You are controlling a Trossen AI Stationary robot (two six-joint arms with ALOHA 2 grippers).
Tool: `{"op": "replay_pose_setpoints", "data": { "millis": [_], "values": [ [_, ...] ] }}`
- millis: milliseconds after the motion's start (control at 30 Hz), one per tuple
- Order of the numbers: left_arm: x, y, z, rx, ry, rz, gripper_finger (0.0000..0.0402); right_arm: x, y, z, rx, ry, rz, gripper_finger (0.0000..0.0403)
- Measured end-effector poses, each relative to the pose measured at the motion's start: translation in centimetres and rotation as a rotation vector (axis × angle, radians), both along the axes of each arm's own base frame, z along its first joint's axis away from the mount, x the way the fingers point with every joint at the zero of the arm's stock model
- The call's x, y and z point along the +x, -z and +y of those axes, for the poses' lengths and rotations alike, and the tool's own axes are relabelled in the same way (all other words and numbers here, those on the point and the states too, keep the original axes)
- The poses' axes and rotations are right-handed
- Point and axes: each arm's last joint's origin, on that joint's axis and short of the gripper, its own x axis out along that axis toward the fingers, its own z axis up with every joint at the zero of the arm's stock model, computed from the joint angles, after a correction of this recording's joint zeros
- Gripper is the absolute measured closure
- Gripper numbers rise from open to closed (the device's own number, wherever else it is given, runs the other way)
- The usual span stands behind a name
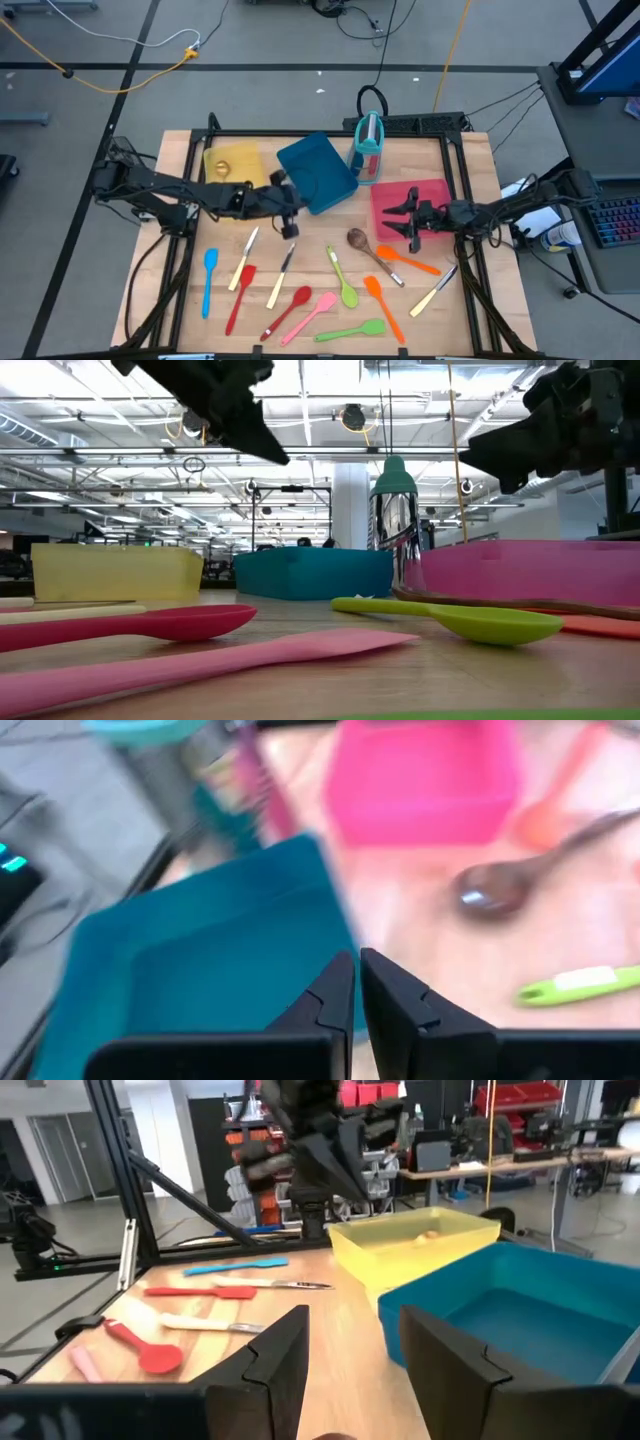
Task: Pick & Place Kitchen Items
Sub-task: Put the red serving spoon into the yellow bin
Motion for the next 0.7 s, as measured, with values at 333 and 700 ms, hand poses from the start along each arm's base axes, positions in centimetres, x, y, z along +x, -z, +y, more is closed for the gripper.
{"op": "replay_pose_setpoints", "data": {
  "millis": [333, 700],
  "values": [
    [0.3, -0.3, -0.8, -0.067, 0.153, -0.034, 0.0318, 1.4, -0.2, 0.9, -0.014, -0.035, 0.064, 0.0252],
    [2.7, 2.6, -2.0, -0.165, 0.287, -0.019, 0.0239, 3.6, 0.1, 2.1, -0.005, -0.073, 0.173, 0.0252]
  ]
}}
